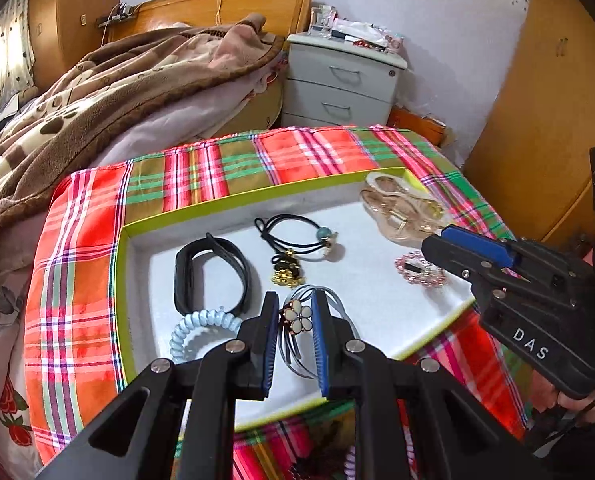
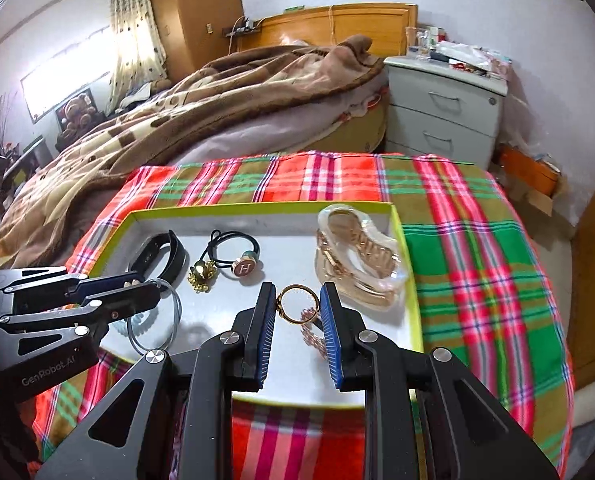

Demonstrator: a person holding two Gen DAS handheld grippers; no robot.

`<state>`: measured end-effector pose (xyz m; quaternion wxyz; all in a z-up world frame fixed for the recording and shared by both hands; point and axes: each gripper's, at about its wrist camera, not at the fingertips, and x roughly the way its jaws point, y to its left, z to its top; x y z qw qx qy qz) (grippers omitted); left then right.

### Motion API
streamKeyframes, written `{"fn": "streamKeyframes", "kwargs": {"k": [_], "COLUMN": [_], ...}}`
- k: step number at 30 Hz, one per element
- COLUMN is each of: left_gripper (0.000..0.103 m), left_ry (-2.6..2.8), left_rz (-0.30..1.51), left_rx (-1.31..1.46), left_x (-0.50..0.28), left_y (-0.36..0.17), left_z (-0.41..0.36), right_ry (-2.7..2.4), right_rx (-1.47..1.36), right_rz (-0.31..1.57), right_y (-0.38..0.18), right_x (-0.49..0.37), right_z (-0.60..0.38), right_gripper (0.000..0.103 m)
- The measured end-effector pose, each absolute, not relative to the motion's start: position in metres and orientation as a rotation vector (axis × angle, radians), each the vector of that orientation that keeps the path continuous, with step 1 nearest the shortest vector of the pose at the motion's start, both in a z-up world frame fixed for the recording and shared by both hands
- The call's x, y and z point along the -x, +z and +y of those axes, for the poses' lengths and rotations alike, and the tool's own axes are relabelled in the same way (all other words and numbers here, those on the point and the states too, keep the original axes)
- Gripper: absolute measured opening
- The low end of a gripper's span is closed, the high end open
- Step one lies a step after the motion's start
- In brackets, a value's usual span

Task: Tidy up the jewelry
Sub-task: 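Carry the flower hair tie with the left tool while the right tool carries the ring to the box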

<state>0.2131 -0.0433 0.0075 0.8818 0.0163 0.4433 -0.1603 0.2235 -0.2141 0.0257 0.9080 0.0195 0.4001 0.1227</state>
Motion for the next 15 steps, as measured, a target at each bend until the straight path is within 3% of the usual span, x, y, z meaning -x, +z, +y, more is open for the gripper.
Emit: {"fn": "streamKeyframes", "kwargs": {"k": [15], "left_gripper": [0.017], "left_ry": [-0.319], "left_rz": [0.988], "left_rx": [-0.020], "left_x": [-0.226], "left_y": [-0.017], "left_z": [-0.040], "right_ry": [0.293], "right_rx": [0.046], "right_rz": [0.890], "right_y": [0.006], "right_x": [-0.255], "right_z": [-0.189], "right_gripper": [0.024]}}
